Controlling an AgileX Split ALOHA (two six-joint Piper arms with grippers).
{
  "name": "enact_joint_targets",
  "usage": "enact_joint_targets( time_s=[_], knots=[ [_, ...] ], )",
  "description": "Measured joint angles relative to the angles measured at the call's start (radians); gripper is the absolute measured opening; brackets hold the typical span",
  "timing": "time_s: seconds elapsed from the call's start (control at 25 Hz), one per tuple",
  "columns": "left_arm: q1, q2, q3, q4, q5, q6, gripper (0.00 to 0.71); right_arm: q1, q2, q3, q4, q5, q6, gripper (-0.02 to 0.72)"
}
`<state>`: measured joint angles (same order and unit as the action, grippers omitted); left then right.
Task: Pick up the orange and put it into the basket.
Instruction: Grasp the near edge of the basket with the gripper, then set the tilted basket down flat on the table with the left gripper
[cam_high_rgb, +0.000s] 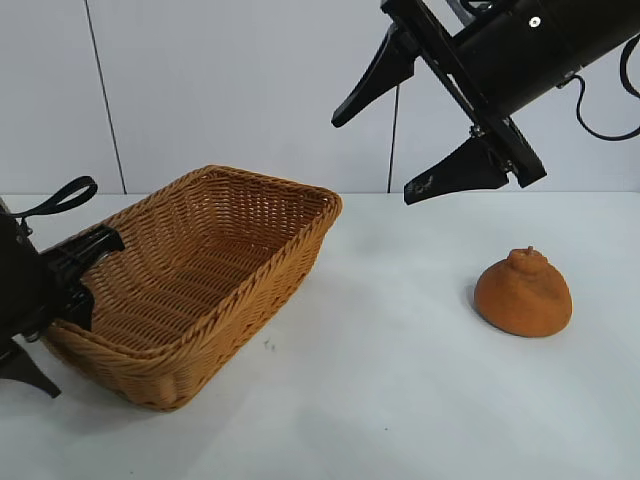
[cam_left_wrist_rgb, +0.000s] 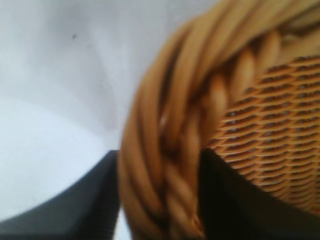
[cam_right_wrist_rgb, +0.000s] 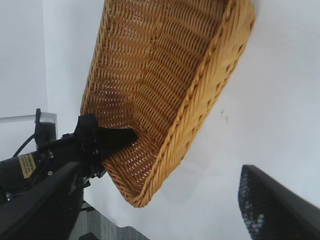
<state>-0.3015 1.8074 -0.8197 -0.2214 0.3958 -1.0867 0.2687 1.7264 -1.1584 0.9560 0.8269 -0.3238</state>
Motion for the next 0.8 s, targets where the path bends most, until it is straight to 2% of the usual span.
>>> enact_joint_targets(
  time_s=[0.2, 0.32, 0.44, 0.64, 0.8],
  knots=[
    [0.000, -0.011, -0.063, 0.006, 0.095, 0.008, 0.089, 0.000, 0.000, 0.000, 0.000, 0.005, 0.000, 0.580],
    [0.007, -0.010, -0.144, 0.010, 0.157, 0.058, 0.089, 0.000, 0.000, 0.000, 0.000, 0.007, 0.000, 0.580],
    [0.037, -0.007, -0.228, 0.011, 0.217, 0.149, 0.088, 0.000, 0.000, 0.000, 0.000, 0.008, 0.000, 0.580],
    [0.117, 0.034, -0.376, 0.011, 0.353, 0.356, 0.088, 0.000, 0.000, 0.000, 0.000, 0.008, 0.000, 0.580],
    [0.126, 0.115, -0.502, -0.012, 0.496, 0.584, 0.088, 0.000, 0.000, 0.000, 0.000, 0.009, 0.000, 0.580]
  ],
)
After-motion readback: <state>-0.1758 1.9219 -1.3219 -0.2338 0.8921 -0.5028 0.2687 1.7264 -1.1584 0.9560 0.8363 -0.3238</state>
